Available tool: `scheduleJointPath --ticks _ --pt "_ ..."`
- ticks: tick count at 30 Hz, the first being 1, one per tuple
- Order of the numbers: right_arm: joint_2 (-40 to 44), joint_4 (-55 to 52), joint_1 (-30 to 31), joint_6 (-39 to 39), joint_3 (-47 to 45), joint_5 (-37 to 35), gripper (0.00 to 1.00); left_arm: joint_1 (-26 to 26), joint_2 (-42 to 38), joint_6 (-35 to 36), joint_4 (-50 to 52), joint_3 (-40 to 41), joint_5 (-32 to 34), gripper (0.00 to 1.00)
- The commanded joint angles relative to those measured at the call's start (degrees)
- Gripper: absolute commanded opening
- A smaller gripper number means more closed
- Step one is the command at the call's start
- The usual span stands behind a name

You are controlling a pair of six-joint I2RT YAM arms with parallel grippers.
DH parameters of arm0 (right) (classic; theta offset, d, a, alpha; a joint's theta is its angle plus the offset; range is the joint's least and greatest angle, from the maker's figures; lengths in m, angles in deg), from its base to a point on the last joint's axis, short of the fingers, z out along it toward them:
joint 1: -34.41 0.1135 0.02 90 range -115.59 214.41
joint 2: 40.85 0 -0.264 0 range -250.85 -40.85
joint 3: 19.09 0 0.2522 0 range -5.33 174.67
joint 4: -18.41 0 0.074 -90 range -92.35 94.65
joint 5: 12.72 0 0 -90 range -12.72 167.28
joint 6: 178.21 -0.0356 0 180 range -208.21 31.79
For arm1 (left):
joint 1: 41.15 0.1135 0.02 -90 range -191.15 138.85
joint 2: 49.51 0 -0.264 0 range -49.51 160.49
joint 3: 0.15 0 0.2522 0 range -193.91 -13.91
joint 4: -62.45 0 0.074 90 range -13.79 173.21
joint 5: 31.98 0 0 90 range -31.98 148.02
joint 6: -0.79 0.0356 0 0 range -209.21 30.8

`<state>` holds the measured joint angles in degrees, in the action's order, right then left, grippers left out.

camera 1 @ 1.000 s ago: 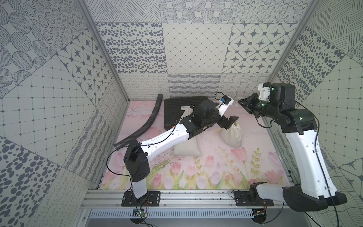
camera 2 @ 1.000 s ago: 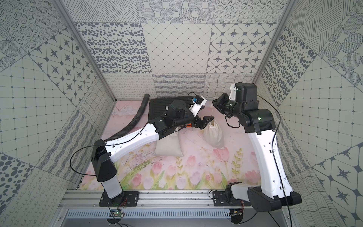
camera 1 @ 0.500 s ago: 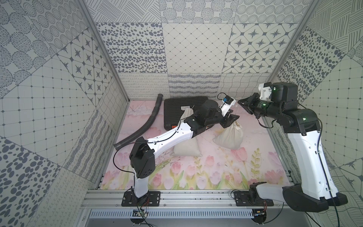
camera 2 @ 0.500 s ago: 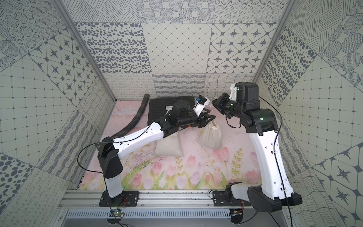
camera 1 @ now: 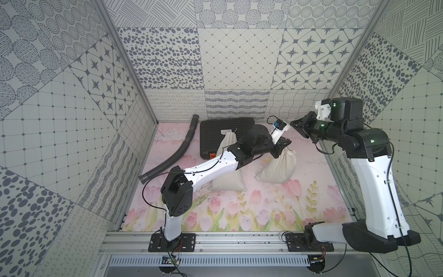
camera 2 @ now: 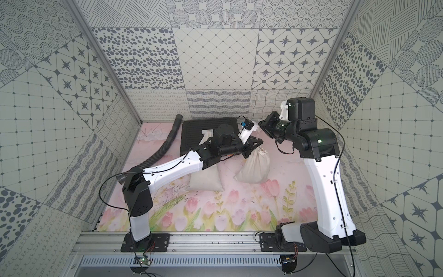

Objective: Close the soil bag
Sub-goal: Frap the soil bag at the center of the board.

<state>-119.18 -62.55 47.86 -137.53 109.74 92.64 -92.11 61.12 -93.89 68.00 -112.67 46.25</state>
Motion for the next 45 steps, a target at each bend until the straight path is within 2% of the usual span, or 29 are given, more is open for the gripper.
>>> scheduleJointPath --ticks 1,11,21,27,30,34,36,38,41,43,45 --pt "0.6 10.9 0.3 -0.4 6.8 1.6 0.0 -0.8 2.3 0.0 4.6 1.4 0.3 0.12" --pt "-2.4 13.5 -1.3 -1.8 13.4 2.4 0.0 -3.0 5.6 -1.2 5.2 2.1 -1.0 0.18" --pt "-5.2 13.4 -3.1 -2.6 19.4 2.6 0.0 -3.5 6.3 -1.6 5.3 5.2 -1.8 0.12" --pt "-6.6 13.4 -3.8 -2.5 22.0 2.9 0.0 -4.4 7.5 -1.6 5.3 6.7 -2.0 0.14" --pt "-6.6 13.5 -4.0 -1.9 21.3 3.0 0.0 -5.1 8.0 -1.7 5.6 6.7 -2.2 0.17" --pt "-4.6 16.2 -5.2 -1.7 15.8 2.7 0.0 -5.7 8.3 -1.0 7.1 6.3 -1.9 0.19" --pt "-5.6 16.7 -6.9 -1.6 18.0 3.5 0.0 -5.8 7.7 -1.2 7.8 6.8 -1.7 0.21" --pt "-7.2 16.0 -8.8 -1.7 19.1 5.3 0.0 -5.8 6.1 -1.6 8.4 7.3 -1.7 0.28" --pt "-6.2 16.3 -9.5 -0.7 10.7 5.9 0.0 -5.7 1.4 -0.8 10.4 7.2 -1.2 0.43" --pt "-3.7 18.9 -9.5 0.6 3.1 4.0 0.0 -5.4 -1.7 -0.4 14.1 6.6 0.8 0.6" --pt "-2.1 22.0 -9.7 1.6 -2.9 1.9 0.0 -4.9 -5.1 0.0 19.1 6.5 4.3 0.83"
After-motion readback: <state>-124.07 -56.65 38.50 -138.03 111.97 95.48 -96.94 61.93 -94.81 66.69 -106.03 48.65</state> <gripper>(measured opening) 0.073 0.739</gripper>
